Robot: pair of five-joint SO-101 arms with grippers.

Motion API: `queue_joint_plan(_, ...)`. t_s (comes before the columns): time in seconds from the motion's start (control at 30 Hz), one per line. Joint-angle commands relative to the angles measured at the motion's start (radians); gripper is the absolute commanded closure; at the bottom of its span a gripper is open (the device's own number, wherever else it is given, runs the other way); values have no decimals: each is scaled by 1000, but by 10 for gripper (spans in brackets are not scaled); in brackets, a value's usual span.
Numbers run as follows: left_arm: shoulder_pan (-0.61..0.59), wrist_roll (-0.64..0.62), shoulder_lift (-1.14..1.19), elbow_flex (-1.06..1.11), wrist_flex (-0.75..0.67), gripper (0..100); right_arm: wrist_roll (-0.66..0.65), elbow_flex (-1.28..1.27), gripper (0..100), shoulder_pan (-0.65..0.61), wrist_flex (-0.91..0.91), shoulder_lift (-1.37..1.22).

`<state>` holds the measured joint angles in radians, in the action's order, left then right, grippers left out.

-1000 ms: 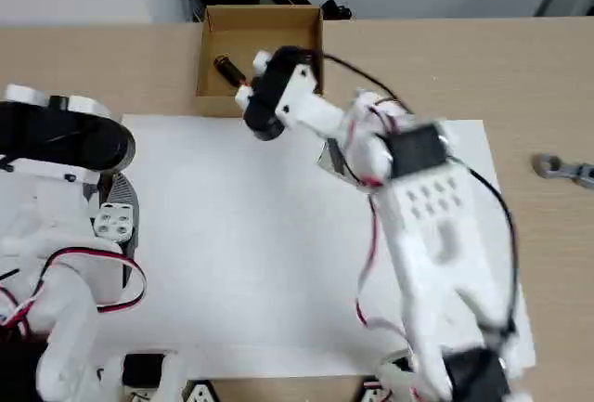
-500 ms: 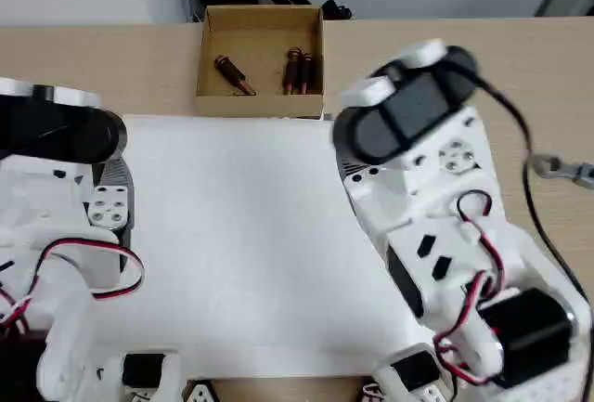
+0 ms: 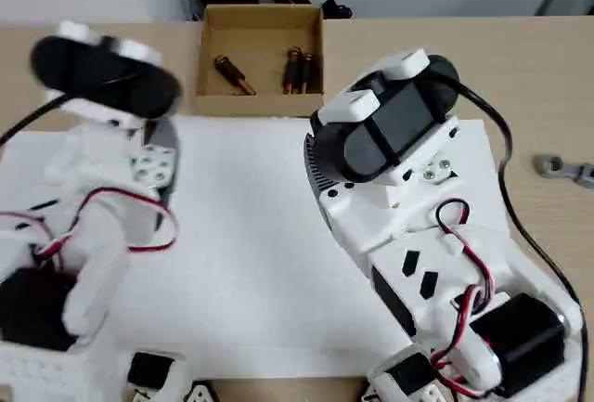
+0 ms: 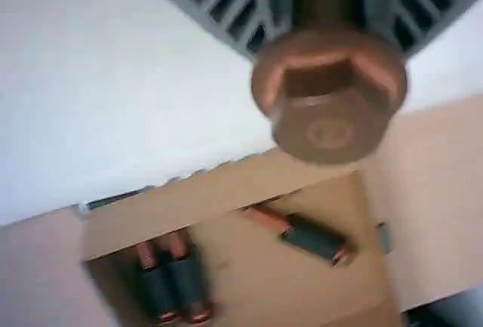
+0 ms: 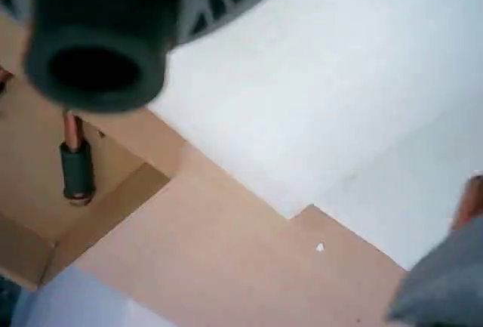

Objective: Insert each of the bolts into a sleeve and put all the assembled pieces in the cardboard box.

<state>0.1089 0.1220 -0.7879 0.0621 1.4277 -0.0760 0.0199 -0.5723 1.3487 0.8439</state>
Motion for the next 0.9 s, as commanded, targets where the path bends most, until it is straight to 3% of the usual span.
queue_joint_plan(0.0, 52, 0, 28, -10, -87, 994, 11, -58, 997, -5, -21, 13)
queue_joint_plan(0.33, 95, 3, 43, -10, -180, 994, 5, -384, 997, -5, -206, 73)
queue_joint_plan(0.7, 94, 3, 41, -10, -180, 994, 17, -408, 996, -7, -255, 159)
queue_joint_plan(0.87, 94, 5, 40, -10, -175, 994, 207, -408, 996, -4, -274, 217)
